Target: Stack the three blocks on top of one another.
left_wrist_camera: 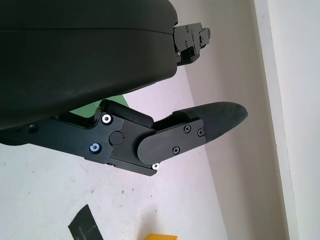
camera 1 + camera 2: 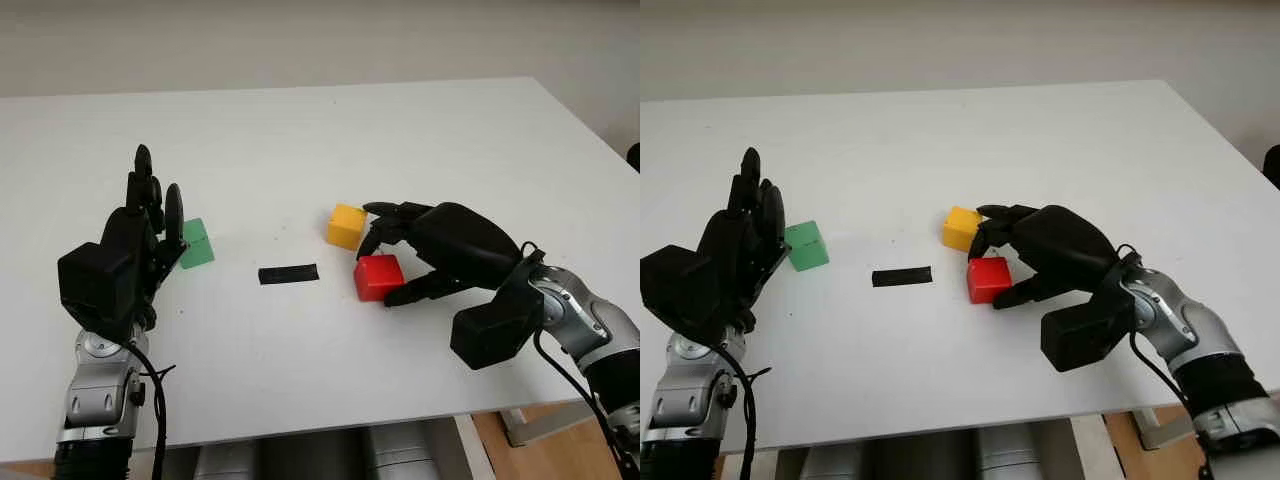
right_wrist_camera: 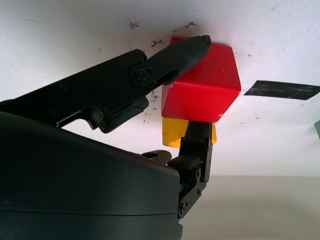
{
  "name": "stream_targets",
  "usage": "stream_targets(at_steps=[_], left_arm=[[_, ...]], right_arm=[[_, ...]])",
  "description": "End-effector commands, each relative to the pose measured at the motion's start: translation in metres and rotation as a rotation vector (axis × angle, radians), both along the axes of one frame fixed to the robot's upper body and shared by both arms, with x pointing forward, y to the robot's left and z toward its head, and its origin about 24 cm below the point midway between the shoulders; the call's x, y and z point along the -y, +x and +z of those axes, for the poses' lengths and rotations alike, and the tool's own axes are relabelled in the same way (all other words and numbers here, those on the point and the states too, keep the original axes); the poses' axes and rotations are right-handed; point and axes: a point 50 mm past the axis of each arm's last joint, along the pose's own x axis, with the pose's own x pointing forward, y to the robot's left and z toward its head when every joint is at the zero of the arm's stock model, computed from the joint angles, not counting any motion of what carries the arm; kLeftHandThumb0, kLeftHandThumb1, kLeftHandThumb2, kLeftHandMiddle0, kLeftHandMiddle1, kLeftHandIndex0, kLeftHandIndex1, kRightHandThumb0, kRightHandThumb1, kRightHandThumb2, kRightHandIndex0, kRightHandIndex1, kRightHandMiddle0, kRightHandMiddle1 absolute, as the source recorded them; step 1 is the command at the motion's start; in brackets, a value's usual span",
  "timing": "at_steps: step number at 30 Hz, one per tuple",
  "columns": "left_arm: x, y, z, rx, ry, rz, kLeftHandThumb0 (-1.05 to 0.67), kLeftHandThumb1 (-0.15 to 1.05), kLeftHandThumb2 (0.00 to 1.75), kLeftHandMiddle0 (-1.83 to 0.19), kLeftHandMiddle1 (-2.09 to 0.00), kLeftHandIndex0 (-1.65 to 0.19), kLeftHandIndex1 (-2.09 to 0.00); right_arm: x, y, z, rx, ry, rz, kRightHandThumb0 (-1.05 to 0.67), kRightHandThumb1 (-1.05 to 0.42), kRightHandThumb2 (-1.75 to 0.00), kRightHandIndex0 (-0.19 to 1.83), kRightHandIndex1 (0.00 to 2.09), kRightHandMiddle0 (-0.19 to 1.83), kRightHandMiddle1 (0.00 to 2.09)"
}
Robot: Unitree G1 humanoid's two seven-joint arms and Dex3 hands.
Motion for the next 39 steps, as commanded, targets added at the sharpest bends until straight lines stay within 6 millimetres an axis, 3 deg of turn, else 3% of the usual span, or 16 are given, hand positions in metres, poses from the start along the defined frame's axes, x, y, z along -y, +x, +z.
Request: stream_targets(at_steps=[1, 8, 16, 21, 25, 31, 39], left_arm=[[-0.001, -0.002, 0.003, 0.017, 0.003, 0.003, -0.73, 1.05, 0.71, 0.15, -0.05, 0.16, -0.05], [-0.001, -0.002, 0.002, 0.014, -0.001, 0.005, -0.73, 1.05, 0.7, 0.15, -0.05, 0.16, -0.05], [0.0, -0.002, 0.003, 0.015, 0.004, 0.004, -0.73, 1.05, 0.7, 0.14, -0.05, 0.16, -0.05], [0.001, -0.001, 0.003, 0.018, 0.001, 0.004, -0.73, 1.05, 0.7, 0.15, -0.05, 0.16, -0.05], [0.001, -0.002, 0.003, 0.015, 0.005, 0.005, -0.73, 1.05, 0.7, 0.15, -0.05, 0.16, -0.05], [0.002, -0.001, 0.003, 0.016, 0.004, 0.003, -0.74, 1.05, 0.7, 0.15, -0.05, 0.16, -0.05], [0.003, 0.0, 0.003, 0.019, 0.007, 0.006, -0.74, 1.05, 0.7, 0.15, -0.05, 0.16, -0.06]], right_arm=[[-0.001, 0.001, 0.002, 0.014, -0.007, 0.014, -0.39, -0.9, -0.05, 0.39, 0.09, 0.49, 1.38], [-0.002, 0.003, 0.005, 0.055, 0.034, 0.036, -0.39, -0.9, -0.05, 0.41, 0.08, 0.46, 1.43], [-0.005, 0.006, 0.022, 0.054, 0.121, 0.066, -0.4, -0.92, -0.06, 0.39, 0.06, 0.4, 1.52], [-0.008, 0.007, 0.04, 0.01, 0.174, 0.112, -0.4, -0.94, -0.06, 0.34, 0.04, 0.34, 1.55], [-0.011, 0.009, 0.059, 0.005, 0.193, 0.174, -0.39, -0.92, -0.05, 0.36, 0.05, 0.41, 1.5], [-0.016, 0.019, 0.086, -0.043, 0.195, 0.222, -0.4, -0.91, -0.05, 0.34, 0.05, 0.49, 1.31], [-0.042, 0.039, 0.113, -0.075, 0.173, 0.283, -0.4, -0.87, -0.05, 0.34, 0.05, 0.59, 1.24]])
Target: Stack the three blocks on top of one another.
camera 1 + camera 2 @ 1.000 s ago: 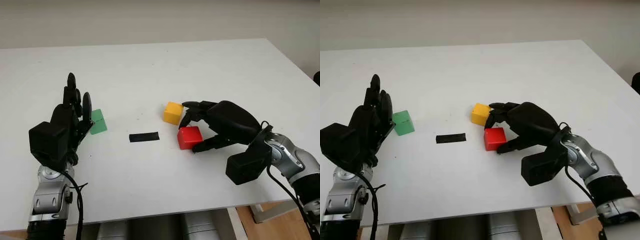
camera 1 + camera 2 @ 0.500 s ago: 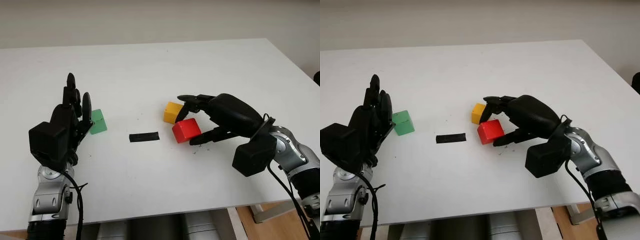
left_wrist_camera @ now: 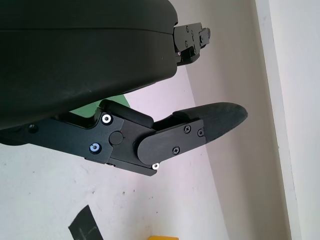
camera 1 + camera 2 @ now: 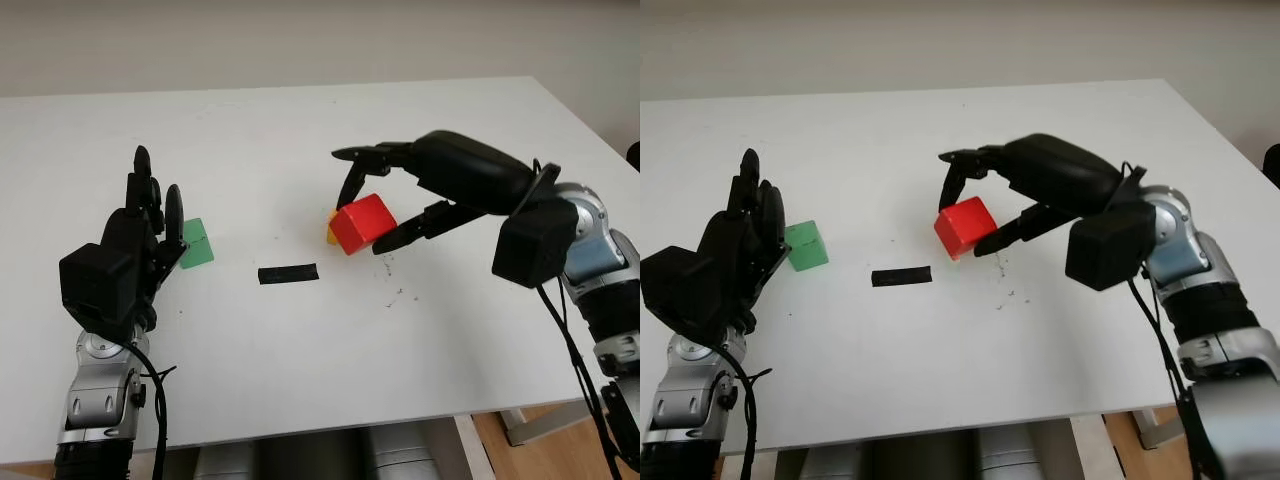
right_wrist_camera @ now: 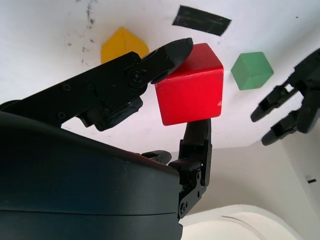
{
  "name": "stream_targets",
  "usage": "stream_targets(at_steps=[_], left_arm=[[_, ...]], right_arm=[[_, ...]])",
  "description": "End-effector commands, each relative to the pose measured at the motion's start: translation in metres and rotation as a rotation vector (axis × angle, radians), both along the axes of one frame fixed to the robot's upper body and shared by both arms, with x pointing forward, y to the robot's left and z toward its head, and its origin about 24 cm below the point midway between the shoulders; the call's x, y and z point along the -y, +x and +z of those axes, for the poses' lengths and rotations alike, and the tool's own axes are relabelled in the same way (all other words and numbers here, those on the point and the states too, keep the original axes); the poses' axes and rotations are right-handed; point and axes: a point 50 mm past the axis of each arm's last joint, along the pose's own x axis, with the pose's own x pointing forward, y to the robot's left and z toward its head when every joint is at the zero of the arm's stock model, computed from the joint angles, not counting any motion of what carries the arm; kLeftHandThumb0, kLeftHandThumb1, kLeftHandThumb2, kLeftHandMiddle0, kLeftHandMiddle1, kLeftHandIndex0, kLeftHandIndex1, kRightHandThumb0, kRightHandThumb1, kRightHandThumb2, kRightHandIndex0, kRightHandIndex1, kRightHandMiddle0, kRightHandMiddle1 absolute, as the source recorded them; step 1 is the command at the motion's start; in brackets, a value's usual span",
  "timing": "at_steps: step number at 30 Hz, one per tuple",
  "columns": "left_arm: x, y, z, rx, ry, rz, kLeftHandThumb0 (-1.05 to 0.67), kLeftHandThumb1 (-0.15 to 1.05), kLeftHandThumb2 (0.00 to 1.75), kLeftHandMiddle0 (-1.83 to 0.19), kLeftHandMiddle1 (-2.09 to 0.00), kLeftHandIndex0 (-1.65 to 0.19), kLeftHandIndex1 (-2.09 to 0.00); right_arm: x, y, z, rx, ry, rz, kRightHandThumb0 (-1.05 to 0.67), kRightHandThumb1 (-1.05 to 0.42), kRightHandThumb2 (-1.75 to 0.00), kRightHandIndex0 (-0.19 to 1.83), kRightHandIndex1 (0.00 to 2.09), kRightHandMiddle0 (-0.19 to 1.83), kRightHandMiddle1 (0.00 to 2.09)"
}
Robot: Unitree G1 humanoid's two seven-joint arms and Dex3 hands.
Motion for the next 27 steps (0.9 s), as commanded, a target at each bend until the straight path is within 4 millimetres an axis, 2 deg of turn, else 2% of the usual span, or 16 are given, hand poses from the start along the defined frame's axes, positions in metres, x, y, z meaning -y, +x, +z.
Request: stream_targets(at_steps=[1, 6, 10, 14, 20, 27], left_arm=[[0.002, 0.001, 0.004, 0.02, 0.004, -0.005, -0.74, 1.05, 0.7, 0.15, -0.05, 0.16, -0.06], [0.002, 0.001, 0.005, 0.018, 0.007, -0.003, -0.74, 1.05, 0.71, 0.15, -0.05, 0.16, -0.05], [0.003, 0.001, 0.005, 0.023, 0.003, -0.002, -0.74, 1.05, 0.7, 0.15, -0.05, 0.16, -0.05], [0.003, 0.001, 0.005, 0.025, 0.005, 0.002, -0.74, 1.05, 0.7, 0.15, -0.05, 0.16, -0.06], [0.004, 0.0, 0.004, 0.027, 0.001, 0.011, -0.73, 1.05, 0.71, 0.14, -0.06, 0.15, -0.06], [0.004, -0.002, 0.004, 0.031, -0.002, 0.02, -0.73, 1.05, 0.72, 0.13, -0.06, 0.15, -0.06]], right_arm=[[-0.011, 0.005, 0.014, 0.026, 0.002, 0.025, -0.4, -0.86, -0.05, 0.34, 0.05, 0.6, 1.24], [-0.038, 0.017, 0.018, -0.024, -0.028, 0.063, -0.43, -0.86, -0.05, 0.33, 0.05, 0.6, 1.31], [-0.053, 0.028, 0.01, -0.186, 0.011, 0.07, -0.44, -0.88, -0.06, 0.29, 0.04, 0.52, 1.45], [-0.065, 0.034, 0.004, -0.239, 0.001, 0.058, -0.54, -0.87, -0.05, 0.32, 0.06, 0.54, 1.5], [-0.074, 0.038, -0.008, -0.297, -0.043, 0.042, -0.56, -0.9, -0.06, 0.29, 0.05, 0.51, 1.51], [-0.076, 0.037, -0.023, -0.328, -0.069, 0.043, -0.52, -0.91, -0.06, 0.25, 0.04, 0.43, 1.62]])
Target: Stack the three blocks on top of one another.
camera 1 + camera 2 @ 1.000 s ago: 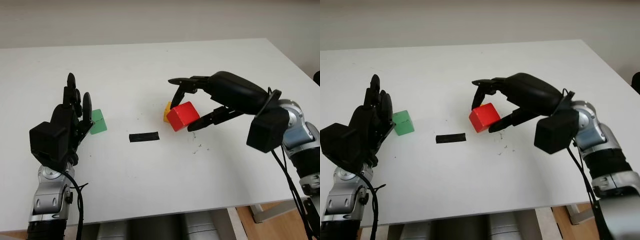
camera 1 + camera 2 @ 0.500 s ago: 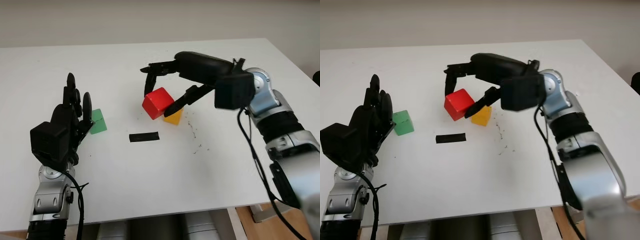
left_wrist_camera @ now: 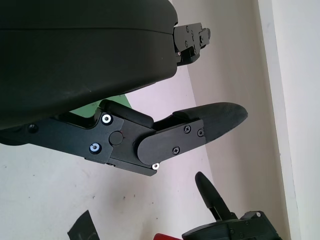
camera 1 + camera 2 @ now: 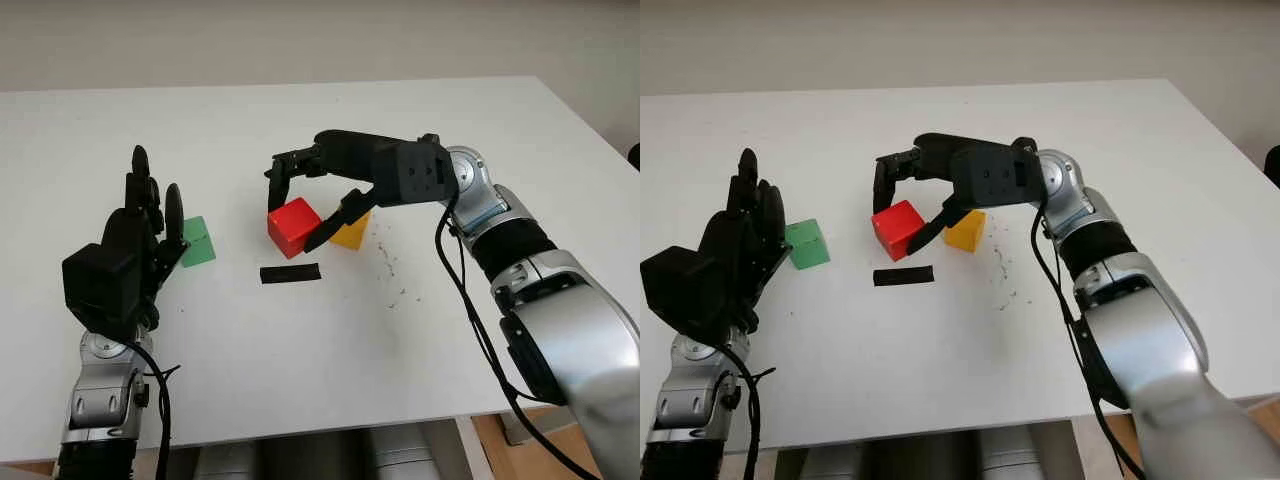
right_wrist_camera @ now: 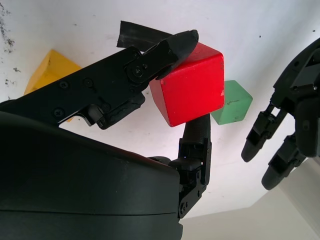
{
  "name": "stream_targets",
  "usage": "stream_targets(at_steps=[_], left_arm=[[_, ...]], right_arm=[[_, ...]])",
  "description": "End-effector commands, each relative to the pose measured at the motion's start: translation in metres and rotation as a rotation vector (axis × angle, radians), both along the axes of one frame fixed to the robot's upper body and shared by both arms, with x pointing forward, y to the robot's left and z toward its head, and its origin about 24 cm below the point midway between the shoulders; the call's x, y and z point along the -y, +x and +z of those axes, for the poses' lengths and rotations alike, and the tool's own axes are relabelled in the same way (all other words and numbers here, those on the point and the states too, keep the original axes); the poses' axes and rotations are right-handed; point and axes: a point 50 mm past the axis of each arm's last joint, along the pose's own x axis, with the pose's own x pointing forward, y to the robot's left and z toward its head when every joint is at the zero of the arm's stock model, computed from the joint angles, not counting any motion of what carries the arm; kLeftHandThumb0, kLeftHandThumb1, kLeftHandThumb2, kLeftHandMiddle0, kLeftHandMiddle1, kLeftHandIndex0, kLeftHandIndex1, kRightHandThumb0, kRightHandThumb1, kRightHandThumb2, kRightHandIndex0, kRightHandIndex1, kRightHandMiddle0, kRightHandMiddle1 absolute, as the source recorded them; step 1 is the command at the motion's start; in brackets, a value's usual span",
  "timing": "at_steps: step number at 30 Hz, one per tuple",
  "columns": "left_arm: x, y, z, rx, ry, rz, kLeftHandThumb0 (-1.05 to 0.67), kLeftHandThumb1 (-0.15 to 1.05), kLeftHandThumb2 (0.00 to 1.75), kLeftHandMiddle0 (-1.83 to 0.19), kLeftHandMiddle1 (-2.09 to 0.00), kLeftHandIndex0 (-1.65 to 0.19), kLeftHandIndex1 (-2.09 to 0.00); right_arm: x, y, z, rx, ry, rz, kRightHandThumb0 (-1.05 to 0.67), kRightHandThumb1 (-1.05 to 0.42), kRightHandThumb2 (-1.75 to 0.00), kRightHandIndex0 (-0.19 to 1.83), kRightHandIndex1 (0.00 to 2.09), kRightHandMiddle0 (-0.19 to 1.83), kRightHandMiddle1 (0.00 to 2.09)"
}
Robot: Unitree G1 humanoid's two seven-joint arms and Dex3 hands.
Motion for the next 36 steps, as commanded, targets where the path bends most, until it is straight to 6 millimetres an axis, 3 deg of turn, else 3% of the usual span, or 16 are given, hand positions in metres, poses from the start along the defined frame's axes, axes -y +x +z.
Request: stream_targets(at_steps=[1, 36], left_arm=[[0.001, -0.002, 0.004, 0.022, 0.003, -0.003, -0.73, 1.05, 0.72, 0.13, -0.06, 0.15, -0.06], [0.001, -0.003, 0.002, 0.017, -0.003, -0.001, -0.74, 1.05, 0.71, 0.14, -0.05, 0.16, -0.05]], right_arm=[[-0.003, 0.0, 0.001, 0.018, -0.007, 0.007, -0.52, -0.91, -0.06, 0.25, 0.04, 0.42, 1.63], [-0.008, -0.002, -0.052, -0.069, 0.019, -0.117, -0.5, -0.93, -0.06, 0.2, 0.04, 0.41, 1.63]])
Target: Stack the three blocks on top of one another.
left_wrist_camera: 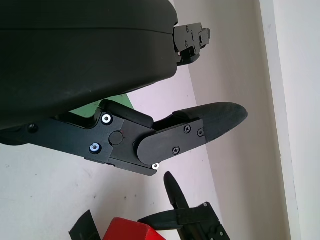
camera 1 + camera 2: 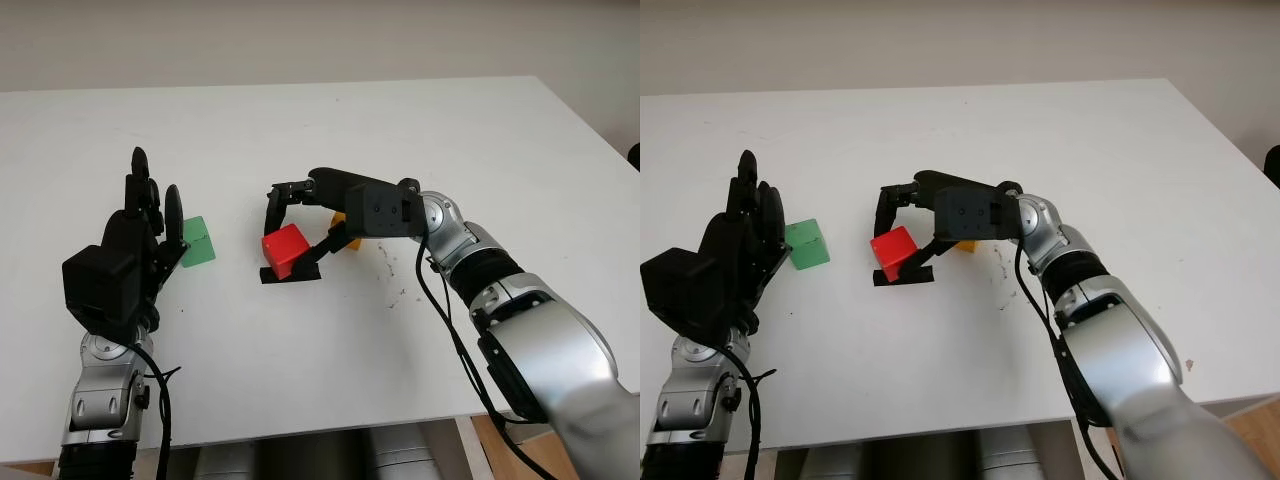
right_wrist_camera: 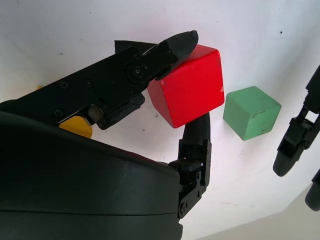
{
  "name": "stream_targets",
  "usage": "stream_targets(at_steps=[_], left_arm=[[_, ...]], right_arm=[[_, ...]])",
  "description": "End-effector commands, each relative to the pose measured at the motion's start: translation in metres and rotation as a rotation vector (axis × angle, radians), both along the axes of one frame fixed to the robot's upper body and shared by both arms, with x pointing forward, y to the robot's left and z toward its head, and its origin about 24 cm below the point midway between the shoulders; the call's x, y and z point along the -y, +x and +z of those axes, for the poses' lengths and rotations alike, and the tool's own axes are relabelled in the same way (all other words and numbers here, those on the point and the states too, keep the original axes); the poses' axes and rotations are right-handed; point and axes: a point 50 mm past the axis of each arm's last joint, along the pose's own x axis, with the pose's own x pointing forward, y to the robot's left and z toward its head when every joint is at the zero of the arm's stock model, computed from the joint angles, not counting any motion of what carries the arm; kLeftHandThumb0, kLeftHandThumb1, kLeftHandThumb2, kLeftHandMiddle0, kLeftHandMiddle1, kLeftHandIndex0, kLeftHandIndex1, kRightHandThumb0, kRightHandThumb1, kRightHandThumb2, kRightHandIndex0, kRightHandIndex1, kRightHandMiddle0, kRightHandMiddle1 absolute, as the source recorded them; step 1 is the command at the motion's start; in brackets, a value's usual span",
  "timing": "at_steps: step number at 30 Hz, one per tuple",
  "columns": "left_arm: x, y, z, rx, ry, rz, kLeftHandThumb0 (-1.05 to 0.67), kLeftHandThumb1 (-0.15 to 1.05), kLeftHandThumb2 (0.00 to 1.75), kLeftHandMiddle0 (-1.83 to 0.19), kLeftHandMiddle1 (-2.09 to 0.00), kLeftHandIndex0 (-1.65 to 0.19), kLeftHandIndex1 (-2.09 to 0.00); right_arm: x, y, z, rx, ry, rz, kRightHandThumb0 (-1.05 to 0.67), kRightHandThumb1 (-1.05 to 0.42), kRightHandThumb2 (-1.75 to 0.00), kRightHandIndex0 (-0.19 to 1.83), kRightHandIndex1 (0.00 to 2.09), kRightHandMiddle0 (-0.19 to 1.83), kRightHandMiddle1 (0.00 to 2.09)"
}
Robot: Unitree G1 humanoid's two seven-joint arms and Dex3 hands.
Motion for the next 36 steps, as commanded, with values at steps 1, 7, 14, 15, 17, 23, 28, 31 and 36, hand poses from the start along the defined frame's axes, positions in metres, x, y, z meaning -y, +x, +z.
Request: stream_targets(at_steps=[1, 7, 14, 15, 17, 23, 28, 31, 36], left_arm=[[0.0013, -0.002, 0.0036, 0.02, 0.0, -0.005, -0.74, 1.05, 0.71, 0.14, -0.05, 0.16, -0.05], [0.0013, -0.0018, 0.0034, 0.017, -0.001, -0.001, -0.74, 1.05, 0.71, 0.13, -0.06, 0.16, -0.05], [0.0016, -0.0019, 0.0033, 0.02, 0.002, -0.005, -0.73, 1.05, 0.71, 0.14, -0.05, 0.16, -0.05], [0.0017, -0.002, 0.0034, 0.021, 0.003, -0.006, -0.74, 1.05, 0.71, 0.14, -0.05, 0.16, -0.05], [0.0014, -0.002, 0.0034, 0.019, 0.002, -0.006, -0.74, 1.05, 0.71, 0.14, -0.05, 0.16, -0.05], [0.0017, -0.0015, 0.0035, 0.02, -0.001, -0.004, -0.74, 1.05, 0.7, 0.14, -0.05, 0.16, -0.05], [0.0016, -0.0007, 0.0036, 0.021, 0.001, -0.004, -0.74, 1.05, 0.71, 0.14, -0.05, 0.16, -0.05], [0.0014, -0.0004, 0.0034, 0.022, 0.0, -0.006, -0.74, 1.05, 0.7, 0.14, -0.05, 0.16, -0.05], [0.0016, -0.0001, 0.0034, 0.022, 0.01, -0.005, -0.74, 1.05, 0.71, 0.14, -0.05, 0.16, -0.05]], right_arm=[[0.0006, 0.0, -0.0013, 0.002, -0.003, -0.005, -0.5, -0.92, -0.05, 0.2, 0.04, 0.41, 1.64], [0.002, -0.0011, -0.0062, 0.003, -0.016, -0.01, -0.49, -0.92, -0.05, 0.21, 0.05, 0.41, 1.64], [0.0013, -0.0019, -0.0085, 0.008, -0.039, -0.003, -0.5, -0.92, -0.05, 0.2, 0.05, 0.38, 1.59], [0.0012, -0.002, -0.0086, 0.008, -0.04, -0.003, -0.5, -0.92, -0.05, 0.21, 0.05, 0.39, 1.59], [0.0009, -0.0019, -0.0088, 0.014, -0.054, -0.001, -0.51, -0.92, -0.05, 0.2, 0.05, 0.39, 1.57], [0.001, -0.0013, -0.0077, 0.022, -0.079, 0.002, -0.62, -0.92, -0.05, 0.15, 0.03, 0.27, 1.31], [0.003, 0.0004, -0.0054, 0.031, -0.089, -0.011, -0.68, -0.89, -0.05, 0.07, 0.04, 0.2, 0.95], [0.0039, 0.0007, -0.0044, 0.038, -0.091, -0.012, -0.69, -0.88, -0.05, 0.03, 0.04, 0.2, 0.82], [0.0049, -0.0004, -0.0016, 0.089, -0.107, 0.007, -0.74, -0.88, -0.05, 0.0, 0.04, 0.18, 0.6]])
